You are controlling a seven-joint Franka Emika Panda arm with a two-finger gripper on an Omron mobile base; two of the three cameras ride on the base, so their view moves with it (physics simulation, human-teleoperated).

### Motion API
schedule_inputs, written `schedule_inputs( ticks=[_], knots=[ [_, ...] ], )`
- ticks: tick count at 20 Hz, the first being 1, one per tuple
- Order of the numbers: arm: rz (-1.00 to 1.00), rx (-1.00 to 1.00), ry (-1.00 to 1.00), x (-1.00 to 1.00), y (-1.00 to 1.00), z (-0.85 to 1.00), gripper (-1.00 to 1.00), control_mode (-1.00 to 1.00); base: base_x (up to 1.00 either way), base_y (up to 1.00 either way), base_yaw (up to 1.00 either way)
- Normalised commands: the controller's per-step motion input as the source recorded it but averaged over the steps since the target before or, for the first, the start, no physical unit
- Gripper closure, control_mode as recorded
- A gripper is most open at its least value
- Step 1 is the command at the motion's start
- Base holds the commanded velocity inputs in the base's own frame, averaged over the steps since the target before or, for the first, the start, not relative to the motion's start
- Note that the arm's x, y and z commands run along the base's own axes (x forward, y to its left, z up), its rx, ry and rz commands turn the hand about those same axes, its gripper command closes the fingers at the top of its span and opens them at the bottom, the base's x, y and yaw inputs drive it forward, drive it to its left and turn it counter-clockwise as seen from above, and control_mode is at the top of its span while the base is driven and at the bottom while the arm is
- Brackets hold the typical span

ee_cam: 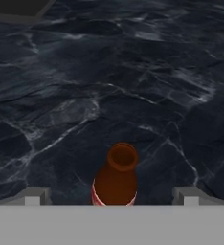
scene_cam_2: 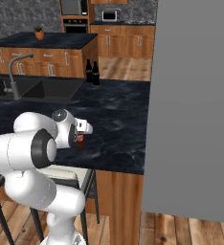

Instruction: Place the large bottle from the dining counter next to the other large bottle outside the sink, and place the small bottle from the dining counter next to the other small bottle inside the sink.

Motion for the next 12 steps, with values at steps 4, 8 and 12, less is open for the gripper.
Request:
schedule_inputs(
  ticks=[4, 8, 12],
  knots=[
    [0.00, 0.00, 0.00, 0.08, 0.00, -0.06, -1.00, -1.00, 0.00, 0.00, 0.00],
    [0.00, 0.00, 0.00, 0.05, 0.00, -0.04, -1.00, -1.00, 0.00, 0.00, 0.00],
    [0.00, 0.00, 0.00, 0.04, 0.00, -0.04, -1.00, -1.00, 0.00, 0.00, 0.00]
  ],
)
